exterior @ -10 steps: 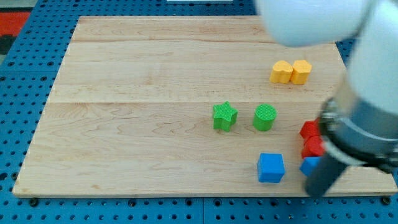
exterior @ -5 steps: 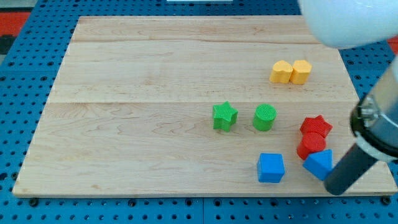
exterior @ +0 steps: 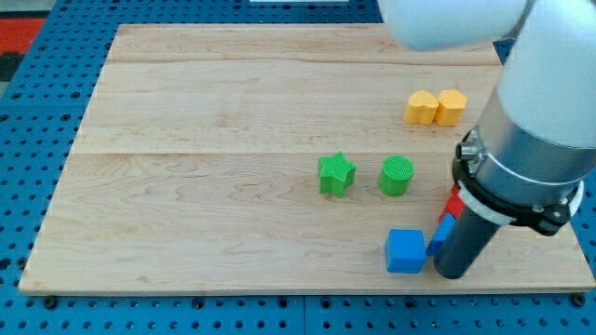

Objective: Slide the blue triangle closer to the green star

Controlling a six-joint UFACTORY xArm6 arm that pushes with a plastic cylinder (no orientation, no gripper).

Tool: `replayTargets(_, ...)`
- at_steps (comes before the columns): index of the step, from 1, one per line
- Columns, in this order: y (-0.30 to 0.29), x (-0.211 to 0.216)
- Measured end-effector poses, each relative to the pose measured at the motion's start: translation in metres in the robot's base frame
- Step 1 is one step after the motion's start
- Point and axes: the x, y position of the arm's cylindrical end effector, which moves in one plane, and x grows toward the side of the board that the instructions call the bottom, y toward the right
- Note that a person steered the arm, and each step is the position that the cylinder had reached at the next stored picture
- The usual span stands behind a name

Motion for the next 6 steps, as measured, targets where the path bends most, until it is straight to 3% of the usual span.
replayTargets(2,0.057,-0.008)
replayTargets(3,0.024,-0.027)
replayTargets(5,-0.124,-0.037)
replayTargets(6,-0.150,-0.060)
